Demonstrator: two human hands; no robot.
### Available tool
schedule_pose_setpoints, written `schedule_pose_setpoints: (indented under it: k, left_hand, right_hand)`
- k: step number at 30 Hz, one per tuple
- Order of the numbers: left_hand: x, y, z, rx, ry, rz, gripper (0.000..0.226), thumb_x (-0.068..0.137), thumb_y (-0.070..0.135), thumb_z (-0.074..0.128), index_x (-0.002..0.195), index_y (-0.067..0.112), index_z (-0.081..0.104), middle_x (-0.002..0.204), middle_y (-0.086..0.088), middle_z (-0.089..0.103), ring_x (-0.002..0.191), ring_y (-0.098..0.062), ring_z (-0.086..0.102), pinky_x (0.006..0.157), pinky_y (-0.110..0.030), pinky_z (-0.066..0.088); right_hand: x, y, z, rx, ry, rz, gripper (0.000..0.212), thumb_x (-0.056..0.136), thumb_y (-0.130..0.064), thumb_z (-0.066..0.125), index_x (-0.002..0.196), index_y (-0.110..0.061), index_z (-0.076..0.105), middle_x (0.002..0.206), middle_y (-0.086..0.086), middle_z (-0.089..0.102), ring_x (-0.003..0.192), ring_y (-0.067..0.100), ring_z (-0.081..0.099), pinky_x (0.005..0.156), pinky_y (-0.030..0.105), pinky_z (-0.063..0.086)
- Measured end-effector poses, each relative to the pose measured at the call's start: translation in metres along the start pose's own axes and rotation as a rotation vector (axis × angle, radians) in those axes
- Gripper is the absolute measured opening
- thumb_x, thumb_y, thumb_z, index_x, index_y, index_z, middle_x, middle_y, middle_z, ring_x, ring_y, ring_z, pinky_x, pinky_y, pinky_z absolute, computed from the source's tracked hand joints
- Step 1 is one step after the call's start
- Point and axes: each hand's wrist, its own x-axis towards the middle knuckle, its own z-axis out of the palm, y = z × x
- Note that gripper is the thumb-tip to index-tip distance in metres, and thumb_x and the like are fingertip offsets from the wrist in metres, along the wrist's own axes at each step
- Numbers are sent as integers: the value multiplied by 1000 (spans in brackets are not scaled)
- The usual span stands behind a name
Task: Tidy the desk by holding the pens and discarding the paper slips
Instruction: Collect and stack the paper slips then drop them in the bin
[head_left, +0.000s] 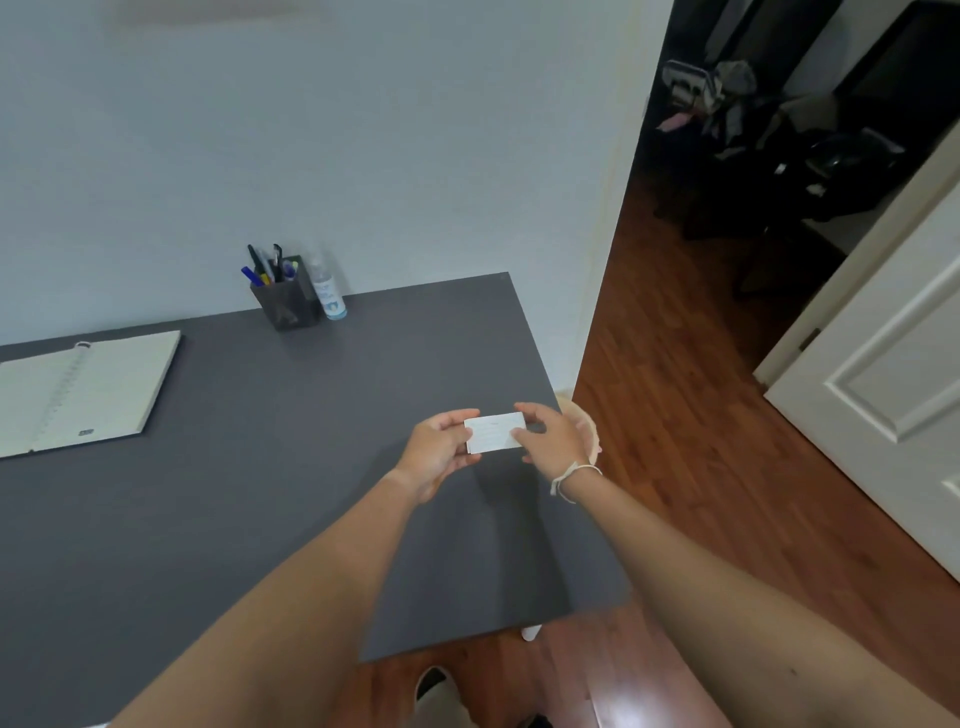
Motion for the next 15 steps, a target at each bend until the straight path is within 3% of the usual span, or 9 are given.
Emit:
schedule_pose_setpoints:
  k: [2, 3, 10, 15]
  left_hand:
    - [8, 3, 3, 3, -3, 4, 28, 92, 1, 45, 114, 11, 59, 103, -9, 63, 87, -19, 63, 82, -31, 54]
    - [12, 5, 4, 5, -10, 4, 28, 92, 1, 45, 114, 11, 59, 103, -8, 64, 88, -19, 63, 82, -31, 54]
    - [54, 24, 7, -11, -44, -2, 30, 93, 3, 45, 119, 11, 58, 97, -2, 66, 83, -14, 65, 74, -26, 55]
    - [85, 42, 4, 31, -93, -9, 34, 94, 3, 43, 126, 9, 54, 111, -10, 62, 91, -18, 63, 84, -31, 52]
  right_hand:
    - [5, -3, -1, 122, -19, 54, 36, 86, 0, 51, 120, -12, 56, 119, 11, 63, 95, 18, 59, 52, 12, 54]
    - [9, -5, -1, 149, 2, 66, 34, 86, 3, 50, 116, -10, 57, 115, 12, 64, 93, 19, 60, 47, 10, 52]
    - [45, -16, -2, 196, 64, 110, 41, 85, 9, 48, 121, -9, 56, 102, 5, 57, 90, 21, 60, 51, 10, 54]
    - [80, -23, 1, 228, 86, 167, 37, 85, 10, 48, 116, -8, 57, 103, 7, 58, 90, 22, 62, 58, 15, 55]
